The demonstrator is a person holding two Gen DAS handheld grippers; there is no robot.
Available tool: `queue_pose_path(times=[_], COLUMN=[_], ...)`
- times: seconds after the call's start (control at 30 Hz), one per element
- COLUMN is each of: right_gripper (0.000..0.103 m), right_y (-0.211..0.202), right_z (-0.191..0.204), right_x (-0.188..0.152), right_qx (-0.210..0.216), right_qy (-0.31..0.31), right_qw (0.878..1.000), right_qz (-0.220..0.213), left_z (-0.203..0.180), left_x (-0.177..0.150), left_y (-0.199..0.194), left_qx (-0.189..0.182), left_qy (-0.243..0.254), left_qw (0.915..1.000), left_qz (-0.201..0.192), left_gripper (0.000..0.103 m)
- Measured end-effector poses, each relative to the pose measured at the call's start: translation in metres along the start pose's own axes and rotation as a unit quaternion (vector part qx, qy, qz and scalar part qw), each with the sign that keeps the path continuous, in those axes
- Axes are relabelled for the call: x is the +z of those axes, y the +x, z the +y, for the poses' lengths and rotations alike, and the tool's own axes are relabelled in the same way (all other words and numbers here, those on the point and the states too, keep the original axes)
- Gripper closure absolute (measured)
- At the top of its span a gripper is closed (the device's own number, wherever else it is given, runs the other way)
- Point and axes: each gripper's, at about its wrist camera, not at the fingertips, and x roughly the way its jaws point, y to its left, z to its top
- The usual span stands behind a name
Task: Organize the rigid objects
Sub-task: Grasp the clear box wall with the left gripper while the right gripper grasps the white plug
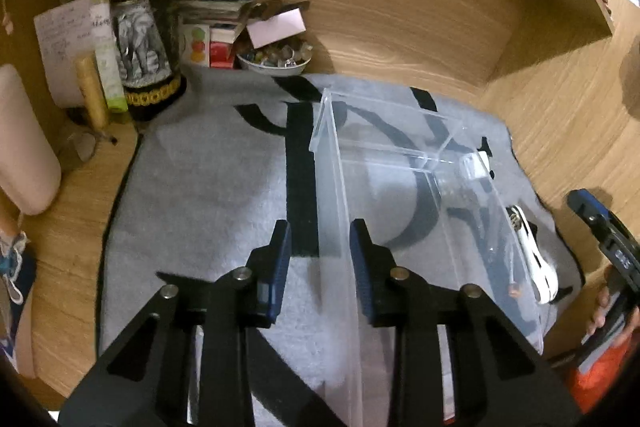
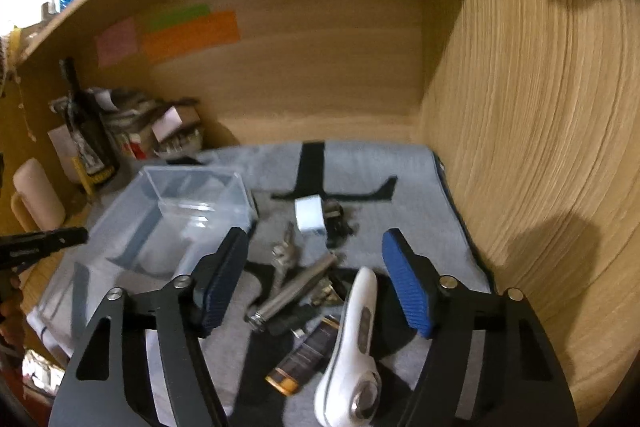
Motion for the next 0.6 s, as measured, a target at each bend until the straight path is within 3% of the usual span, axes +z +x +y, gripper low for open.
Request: queue_pose_path(times=[0.2, 0.6], right_gripper=[0.044, 0.044], right_y=[0.024, 0.08], right_z=[-0.008, 0.003], right_x=[0.003, 0.028], right_qx=[0.007, 0.01], right_qy=[0.001, -0.047], right_qw=[0.999, 0.994], right_qz=[0.041, 0.093], left_z=[-0.007, 0.003], left_x=[0.002, 0.01], left_y=[-0.002, 0.025], left_qx=[0.001, -0.069], left_qy=[0.031, 0.006], left_qw=[0.9995, 0.9947], left_qz=[0.009, 0.076], left_gripper=[0.081, 0.09])
